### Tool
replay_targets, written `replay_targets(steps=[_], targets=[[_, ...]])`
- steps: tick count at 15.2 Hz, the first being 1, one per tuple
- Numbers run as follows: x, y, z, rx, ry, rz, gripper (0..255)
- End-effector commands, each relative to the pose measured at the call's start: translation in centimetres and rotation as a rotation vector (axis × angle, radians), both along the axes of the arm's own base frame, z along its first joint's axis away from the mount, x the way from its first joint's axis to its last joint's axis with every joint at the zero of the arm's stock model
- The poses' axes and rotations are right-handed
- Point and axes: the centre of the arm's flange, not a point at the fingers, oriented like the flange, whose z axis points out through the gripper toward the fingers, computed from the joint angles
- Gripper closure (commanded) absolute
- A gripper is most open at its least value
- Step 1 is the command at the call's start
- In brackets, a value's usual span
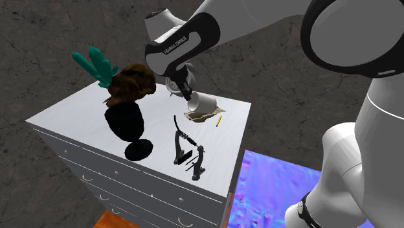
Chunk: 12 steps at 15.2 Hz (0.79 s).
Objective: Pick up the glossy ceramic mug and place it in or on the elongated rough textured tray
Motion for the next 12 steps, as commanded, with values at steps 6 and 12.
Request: replay_targets(steps=[6, 12], targets=[[0.0, 0.0, 0.0, 0.000, 0.000, 0.000, 0], [0.6, 1.2, 4.8, 0.000, 0.000, 0.000, 0]])
